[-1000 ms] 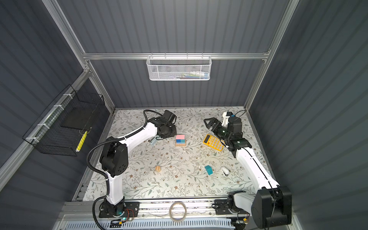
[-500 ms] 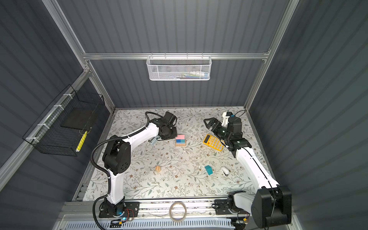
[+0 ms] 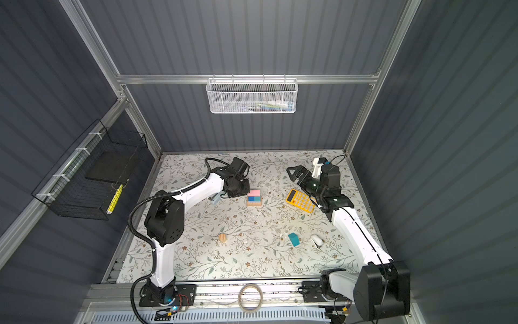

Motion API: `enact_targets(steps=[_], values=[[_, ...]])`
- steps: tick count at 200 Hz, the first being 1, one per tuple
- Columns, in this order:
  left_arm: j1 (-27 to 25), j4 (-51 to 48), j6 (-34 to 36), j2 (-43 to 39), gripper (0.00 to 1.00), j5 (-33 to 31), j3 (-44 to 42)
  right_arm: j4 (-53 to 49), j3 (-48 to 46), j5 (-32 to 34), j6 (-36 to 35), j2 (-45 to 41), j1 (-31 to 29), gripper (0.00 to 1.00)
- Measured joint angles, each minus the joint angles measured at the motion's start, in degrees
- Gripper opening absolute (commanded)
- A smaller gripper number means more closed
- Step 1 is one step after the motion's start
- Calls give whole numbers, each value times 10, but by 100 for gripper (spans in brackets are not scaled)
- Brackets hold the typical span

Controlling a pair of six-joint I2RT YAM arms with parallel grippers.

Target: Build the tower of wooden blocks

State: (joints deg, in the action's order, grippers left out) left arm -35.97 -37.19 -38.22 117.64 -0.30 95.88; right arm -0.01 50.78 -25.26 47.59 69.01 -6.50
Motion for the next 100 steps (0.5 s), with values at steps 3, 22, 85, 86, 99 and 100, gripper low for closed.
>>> enact_targets(steps=[3,22,85,86,99,100], values=[[0,0,0,0,17,0,0,0,0,0,0,0,0,99],[0,0,0,0,17,2,0,0,0,0,0,0,0,99],[0,0,0,0,17,4,0,0,0,-1,0,0,0,99],[0,0,0,0,17,4,0,0,0,-1,0,0,0,99],[0,0,0,0,17,4,0,0,0,-1,0,0,0,99],[0,0,0,0,17,4,0,0,0,-1,0,0,0,99]])
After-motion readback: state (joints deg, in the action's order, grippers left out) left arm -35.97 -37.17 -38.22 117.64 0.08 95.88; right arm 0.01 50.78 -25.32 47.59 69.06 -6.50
